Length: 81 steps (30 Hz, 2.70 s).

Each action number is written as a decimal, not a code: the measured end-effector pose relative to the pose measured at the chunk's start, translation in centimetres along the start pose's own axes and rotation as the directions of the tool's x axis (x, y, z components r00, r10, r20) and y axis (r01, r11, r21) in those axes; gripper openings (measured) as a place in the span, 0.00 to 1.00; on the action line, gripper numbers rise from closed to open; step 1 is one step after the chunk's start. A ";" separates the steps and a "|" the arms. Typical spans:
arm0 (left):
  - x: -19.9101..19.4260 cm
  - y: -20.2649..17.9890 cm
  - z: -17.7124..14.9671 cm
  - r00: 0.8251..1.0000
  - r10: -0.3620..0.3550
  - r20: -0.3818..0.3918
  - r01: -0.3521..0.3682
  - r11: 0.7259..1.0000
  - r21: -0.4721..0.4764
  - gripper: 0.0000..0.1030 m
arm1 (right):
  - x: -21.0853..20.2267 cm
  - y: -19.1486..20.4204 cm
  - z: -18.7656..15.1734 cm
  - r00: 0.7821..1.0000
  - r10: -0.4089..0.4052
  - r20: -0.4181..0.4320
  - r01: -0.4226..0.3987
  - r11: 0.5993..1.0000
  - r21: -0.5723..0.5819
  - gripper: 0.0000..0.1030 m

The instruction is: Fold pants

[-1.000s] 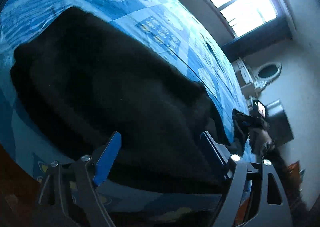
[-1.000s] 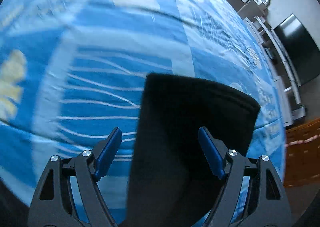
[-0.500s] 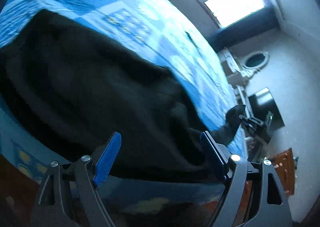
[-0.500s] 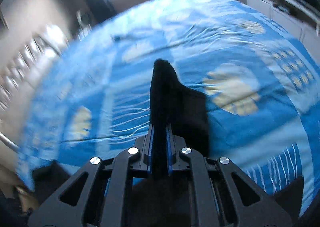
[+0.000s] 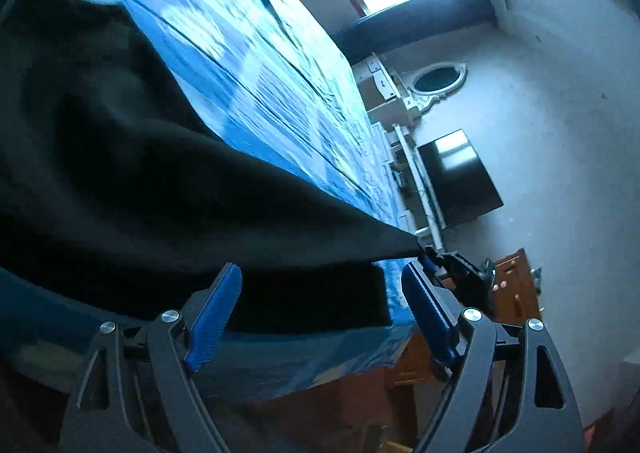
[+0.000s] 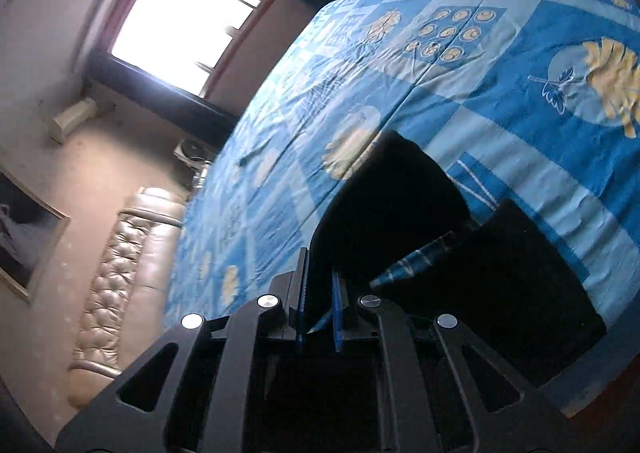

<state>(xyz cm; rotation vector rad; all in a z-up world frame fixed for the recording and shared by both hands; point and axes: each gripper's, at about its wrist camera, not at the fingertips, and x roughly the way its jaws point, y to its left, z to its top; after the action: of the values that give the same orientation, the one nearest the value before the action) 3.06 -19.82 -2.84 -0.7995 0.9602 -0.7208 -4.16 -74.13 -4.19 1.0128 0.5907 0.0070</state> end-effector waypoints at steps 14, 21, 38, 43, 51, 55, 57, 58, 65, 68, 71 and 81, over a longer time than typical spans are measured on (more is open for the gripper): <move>5.7 2.9 -1.8 0.996 0.068 0.062 -0.044 0.943 -0.329 0.79 | -1.2 -1.6 -0.9 0.997 0.081 -0.002 -0.081 0.996 0.025 0.09; 7.3 4.1 -0.6 0.989 0.129 0.072 -0.092 0.916 -0.390 0.58 | -1.2 -2.8 -1.3 0.997 0.083 -0.005 -0.083 0.995 0.048 0.09; 6.3 3.2 -3.7 0.966 0.249 -0.065 -0.256 0.954 -0.152 0.12 | -3.9 -11.1 -7.8 0.996 -0.014 -0.089 0.028 0.986 0.164 0.08; 6.0 3.7 -3.9 0.967 0.246 -0.069 -0.253 0.956 -0.145 0.12 | -4.7 -11.4 -8.9 0.997 -0.019 -0.070 0.030 0.987 0.159 0.07; 6.9 2.7 -3.7 0.955 0.272 -0.115 -0.278 0.960 -0.039 0.21 | -6.2 -13.1 -8.2 0.999 -0.044 -0.017 0.047 0.982 0.184 0.06; 7.1 1.5 -3.7 0.941 0.311 -0.133 -0.302 0.950 0.086 0.27 | -6.5 -12.9 -8.2 0.999 -0.041 -0.030 0.046 0.986 0.161 0.07; 6.4 0.9 -4.5 0.945 0.296 -0.141 -0.283 0.953 0.108 0.34 | -7.2 -12.7 -7.8 0.998 -0.058 -0.012 0.059 0.985 0.160 0.08; 6.3 0.6 -4.5 0.947 0.284 -0.147 -0.268 0.956 0.118 0.34 | -8.2 -12.4 -7.3 0.997 -0.077 0.016 0.074 0.987 0.139 0.09; 2.8 -2.9 -5.5 0.979 0.144 -0.144 -0.105 0.963 0.246 0.63 | -10.1 -12.9 -2.2 0.998 -0.034 0.055 0.029 0.996 0.087 0.61; -0.3 -3.2 -3.7 0.988 0.152 0.011 -0.148 0.940 0.306 0.73 | -8.1 -13.3 -1.1 0.999 -0.044 0.011 0.043 0.999 0.029 0.66; -1.6 -1.0 -1.0 0.967 0.243 0.072 -0.254 0.923 0.289 0.73 | -4.9 -14.0 -0.7 0.994 -0.015 -0.110 0.018 0.999 0.032 0.71; -7.0 7.3 4.1 0.890 0.438 0.130 -0.450 0.889 0.082 0.73 | -2.4 -12.8 -0.7 0.969 -0.046 -0.245 0.027 0.996 -0.080 0.22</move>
<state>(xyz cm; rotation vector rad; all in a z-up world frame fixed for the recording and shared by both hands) 5.24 -9.29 -4.60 -0.4878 0.9518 -0.3220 -9.87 -81.20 -13.60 0.9330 0.8299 0.1239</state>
